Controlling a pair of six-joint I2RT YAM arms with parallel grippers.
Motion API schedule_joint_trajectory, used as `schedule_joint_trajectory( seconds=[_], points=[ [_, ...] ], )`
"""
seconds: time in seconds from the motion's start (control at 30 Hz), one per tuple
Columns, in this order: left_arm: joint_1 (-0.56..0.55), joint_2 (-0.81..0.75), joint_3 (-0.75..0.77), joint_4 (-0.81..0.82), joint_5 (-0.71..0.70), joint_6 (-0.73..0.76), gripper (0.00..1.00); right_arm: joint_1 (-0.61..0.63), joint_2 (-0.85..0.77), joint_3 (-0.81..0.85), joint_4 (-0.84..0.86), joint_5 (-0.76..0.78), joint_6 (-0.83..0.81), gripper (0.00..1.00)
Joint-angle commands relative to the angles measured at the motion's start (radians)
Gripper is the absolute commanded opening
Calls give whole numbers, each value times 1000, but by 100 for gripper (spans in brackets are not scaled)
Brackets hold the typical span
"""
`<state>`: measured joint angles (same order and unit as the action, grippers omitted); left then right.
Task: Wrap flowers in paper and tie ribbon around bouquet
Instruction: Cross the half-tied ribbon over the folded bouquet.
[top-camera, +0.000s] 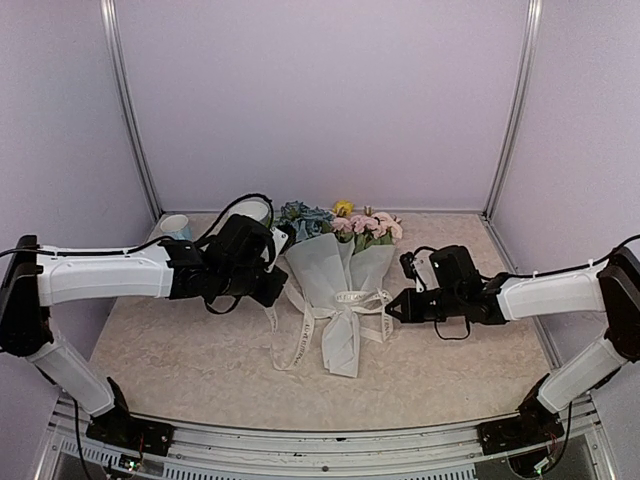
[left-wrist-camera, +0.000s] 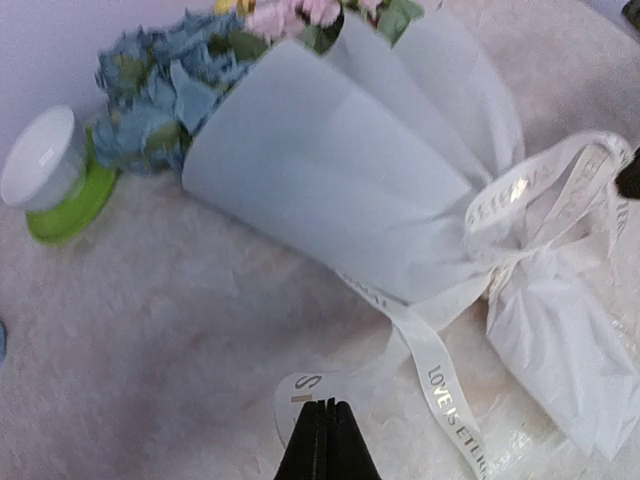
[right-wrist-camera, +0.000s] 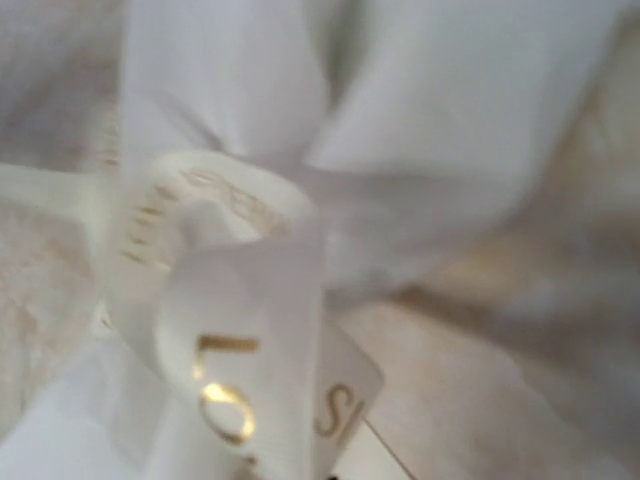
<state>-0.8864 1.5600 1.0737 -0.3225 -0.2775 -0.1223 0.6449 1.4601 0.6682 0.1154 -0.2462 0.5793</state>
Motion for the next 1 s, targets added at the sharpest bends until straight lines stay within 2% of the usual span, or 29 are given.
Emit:
schedule_joint_trajectory(
  seconds=[0.0, 0.17, 0.33, 0.43, 0.5, 0.63, 0.7, 0.77, 0.87, 0.97],
  points=[
    [-64, -60, 42, 234, -109, 224, 0, -20, -44, -55, -46, 112, 116, 8],
    [-129, -39, 89, 351, -93, 385, 0, -83, -69, -157, -27, 113, 264, 49],
    [-159, -27, 97, 420, -31, 438, 0, -97, -145, -154, -99, 159, 245, 66],
    [-160, -25, 86, 450, 11, 444, 0, -95, -223, -112, -133, 195, 143, 75],
    [-161, -41, 55, 492, 56, 446, 0, -74, -248, -75, -77, 129, 15, 75],
    [-155, -68, -14, 605, 144, 440, 0, 47, -168, 97, -1, -31, -267, 61],
    [-150, -58, -10, 600, 158, 427, 0, 81, -88, 170, 56, -162, -311, 57],
    [-148, -45, 3, 581, 158, 412, 0, 104, -4, 238, 98, -228, -334, 53],
    [-146, -43, -1, 575, 167, 397, 0, 126, 108, 317, 93, -203, -371, 48],
    [-143, -42, -5, 571, 163, 382, 0, 132, 153, 348, 102, -239, -383, 44]
  ],
)
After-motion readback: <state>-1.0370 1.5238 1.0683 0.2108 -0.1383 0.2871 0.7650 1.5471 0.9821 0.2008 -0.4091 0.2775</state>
